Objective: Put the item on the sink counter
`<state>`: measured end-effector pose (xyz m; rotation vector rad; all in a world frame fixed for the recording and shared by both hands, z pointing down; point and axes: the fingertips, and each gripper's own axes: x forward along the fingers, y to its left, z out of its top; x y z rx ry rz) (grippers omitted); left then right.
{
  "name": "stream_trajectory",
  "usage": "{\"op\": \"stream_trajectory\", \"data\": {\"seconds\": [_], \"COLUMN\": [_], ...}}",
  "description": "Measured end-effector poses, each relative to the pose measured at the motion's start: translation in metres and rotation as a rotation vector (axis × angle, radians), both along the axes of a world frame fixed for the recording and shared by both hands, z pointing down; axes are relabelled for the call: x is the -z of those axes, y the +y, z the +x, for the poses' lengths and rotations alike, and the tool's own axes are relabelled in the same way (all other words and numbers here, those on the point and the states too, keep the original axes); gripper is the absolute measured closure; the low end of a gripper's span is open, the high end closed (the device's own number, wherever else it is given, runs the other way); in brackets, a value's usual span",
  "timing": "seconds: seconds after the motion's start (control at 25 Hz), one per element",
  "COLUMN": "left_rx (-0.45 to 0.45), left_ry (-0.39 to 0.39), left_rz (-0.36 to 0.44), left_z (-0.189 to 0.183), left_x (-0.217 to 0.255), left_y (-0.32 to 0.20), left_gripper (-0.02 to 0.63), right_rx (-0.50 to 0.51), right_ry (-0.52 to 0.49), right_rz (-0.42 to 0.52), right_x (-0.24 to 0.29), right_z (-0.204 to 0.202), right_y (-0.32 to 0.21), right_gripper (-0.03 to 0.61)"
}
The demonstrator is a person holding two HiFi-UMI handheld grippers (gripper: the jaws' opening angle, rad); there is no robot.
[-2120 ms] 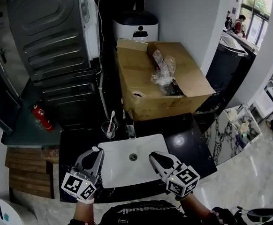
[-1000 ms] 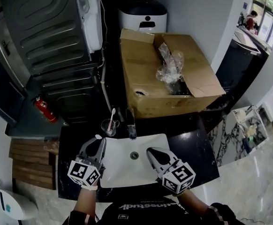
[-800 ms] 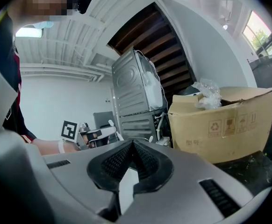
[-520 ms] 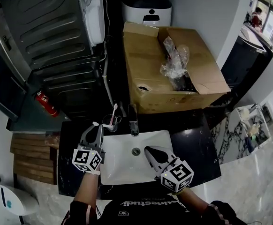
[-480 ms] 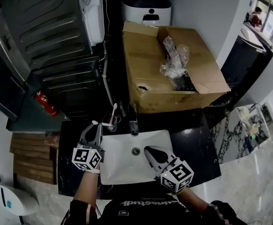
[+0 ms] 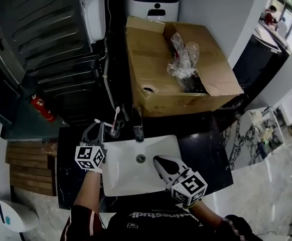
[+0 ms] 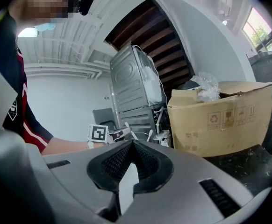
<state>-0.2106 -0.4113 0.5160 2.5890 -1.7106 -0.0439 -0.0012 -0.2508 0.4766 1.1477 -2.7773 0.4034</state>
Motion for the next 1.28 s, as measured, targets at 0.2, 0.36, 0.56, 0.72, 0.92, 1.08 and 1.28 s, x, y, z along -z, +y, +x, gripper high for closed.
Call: {"op": "stream_trajectory", "data": {"seconds": [0.2,0.36,0.56,0.72,0.92,1.08,1.28], "left_rx": [0.005,0.01,0.011,0.014,0.009,0.008,0.0], "left_ry": [-0.011,-0.003,-0.002,0.013,0.04,0.061,0.04], "left_rz": [-0.046,-0.078,-0.105,-0.121,-0.11,-0.103,-0.115], "left_z": [-0.003,-0.004,-0.001,0.0,0.001,0.002,0.003], "left_x": [-0.024,-0.04,-0.055,-0.064,-0.066,-0.067,-0.069], "left_y": [-0.007,-0.009,-0.009,-0.011,-0.012,-0.011,-0.01], "left_gripper": [0.586,0.586,0.586,0.586,0.586,0.584,0.583], "right_rx": [-0.009,-0.01,-0.012,-0.013,-0.024,-0.021,-0.025], "right_ry": [0.008,0.011,0.016,0.016,0.012,0.002,-0.002], "right_rz": [-0.01,-0.023,-0.027,-0.041,-0.059,-0.052,-0.051], "right_x": [-0.004,-0.007,-0.009,-0.012,-0.018,-0.014,-0.011], "right_z": [0.003,0.001,0.003,0.006,0.011,0.013,0.016], "right_y": [0.001,0.003,0.006,0.007,0.006,0.005,0.004], "right_gripper": [0.54,0.54,0.541,0.541,0.541,0.54,0.541]}}
